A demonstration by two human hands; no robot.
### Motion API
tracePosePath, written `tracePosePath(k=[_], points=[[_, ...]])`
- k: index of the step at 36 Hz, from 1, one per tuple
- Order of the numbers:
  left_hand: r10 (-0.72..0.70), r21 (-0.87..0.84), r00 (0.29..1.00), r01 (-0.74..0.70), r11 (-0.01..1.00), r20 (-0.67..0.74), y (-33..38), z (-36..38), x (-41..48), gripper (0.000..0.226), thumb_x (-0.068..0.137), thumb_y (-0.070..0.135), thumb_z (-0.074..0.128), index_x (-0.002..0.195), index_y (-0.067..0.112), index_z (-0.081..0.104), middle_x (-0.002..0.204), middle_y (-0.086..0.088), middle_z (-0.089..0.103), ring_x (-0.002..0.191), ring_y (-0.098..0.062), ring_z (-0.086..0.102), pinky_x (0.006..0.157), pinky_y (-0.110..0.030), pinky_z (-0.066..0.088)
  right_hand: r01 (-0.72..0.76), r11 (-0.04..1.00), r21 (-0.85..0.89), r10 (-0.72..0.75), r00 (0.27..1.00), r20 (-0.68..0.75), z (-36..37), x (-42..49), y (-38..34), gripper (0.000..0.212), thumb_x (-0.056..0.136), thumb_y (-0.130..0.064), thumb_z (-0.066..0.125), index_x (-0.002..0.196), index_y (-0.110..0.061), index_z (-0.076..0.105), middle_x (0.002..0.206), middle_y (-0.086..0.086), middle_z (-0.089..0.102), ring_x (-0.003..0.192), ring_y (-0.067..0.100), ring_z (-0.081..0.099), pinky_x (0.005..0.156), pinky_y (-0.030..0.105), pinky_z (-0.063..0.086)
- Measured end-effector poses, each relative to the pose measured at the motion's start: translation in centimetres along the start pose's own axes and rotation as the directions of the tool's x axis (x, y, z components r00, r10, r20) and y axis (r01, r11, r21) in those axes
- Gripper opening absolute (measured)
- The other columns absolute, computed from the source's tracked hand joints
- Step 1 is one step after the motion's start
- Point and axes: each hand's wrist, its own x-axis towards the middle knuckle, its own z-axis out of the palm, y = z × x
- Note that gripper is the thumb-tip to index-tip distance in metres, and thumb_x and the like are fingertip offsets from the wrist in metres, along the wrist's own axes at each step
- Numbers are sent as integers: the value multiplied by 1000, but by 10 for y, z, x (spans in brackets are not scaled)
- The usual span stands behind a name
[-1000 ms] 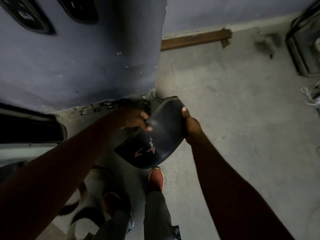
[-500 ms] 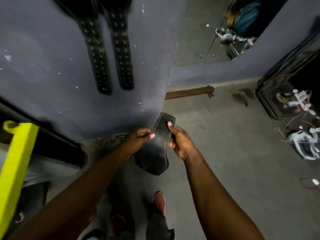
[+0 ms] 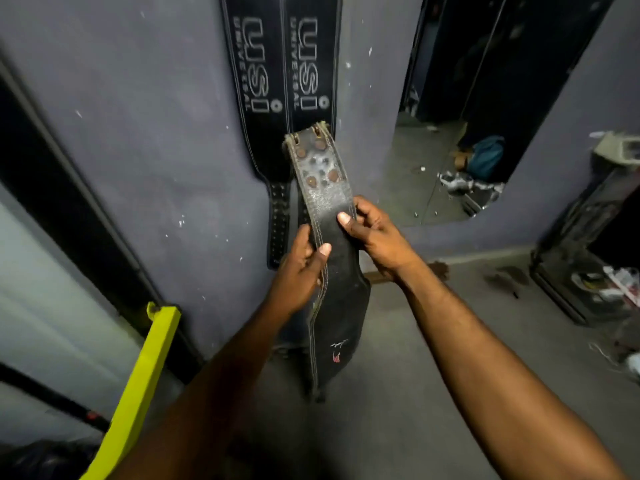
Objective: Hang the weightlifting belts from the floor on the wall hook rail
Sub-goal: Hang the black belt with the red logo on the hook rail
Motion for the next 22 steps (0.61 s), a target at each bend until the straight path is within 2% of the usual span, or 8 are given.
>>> tracePosePath(k=[4,6,9,12,14,16,19,22], points=[[97,-37,956,-111,993,-278,40,-9,11,59,94,58,50,146,32,38,135,-2,62,123,-25,61,100,-54,51,195,978,-70,-194,981,14,24,24,-48,22,101,-3,54,122,-5,61,111,0,70,107,15,67,95,30,53],[177,-8,920,-192,981,-350,58,-11,18,48,98,52,48,143,38,42,137,6,60,127,-16,58,106,-47,48,260,960,-101,-262,965,-3,34,33,-69,24,101,-4,56,124,-2,61,115,3,70,109,15,67,95,28,53],[283,24,843,-306,952,-458,89,-20,34,32,104,30,47,120,57,52,117,31,64,113,6,60,98,-23,49,323,941,-104,-328,944,-38,45,44,-95,27,99,-3,59,125,-1,62,122,13,69,110,16,68,98,31,55],[362,58,795,-385,921,-487,114,-33,51,20,104,23,48,116,35,59,109,20,69,105,-2,64,93,-23,50,387,919,-79,-393,913,-105,56,52,-113,27,98,-3,60,125,-7,61,123,17,69,107,16,68,102,37,54],[421,94,768,-433,897,-483,127,-40,60,16,104,22,49,115,19,60,106,10,68,99,-7,64,92,-30,51,380,918,-114,-393,912,-122,61,52,-117,25,98,-8,62,121,-18,58,118,7,70,103,5,68,103,34,53],[442,101,754,-454,885,-486,139,-46,69,17,104,21,50,114,13,61,104,3,68,96,-9,64,89,-31,52,319,936,-148,-327,944,-34,62,51,-114,24,99,-18,64,122,-21,57,117,-8,70,105,-7,66,102,22,51],[487,123,703,-502,856,-518,160,-57,82,18,103,22,50,115,15,63,108,1,71,98,-10,66,88,-27,52,183,979,-89,-167,972,168,51,56,-116,35,98,-18,65,133,-18,60,125,2,72,116,15,69,104,37,53],[503,161,688,-500,851,-523,178,-68,93,17,103,22,51,114,16,63,99,9,68,88,2,62,80,-18,48,147,984,-105,-111,952,287,42,66,-135,38,94,-3,66,128,-17,60,123,5,73,111,17,71,95,30,58]])
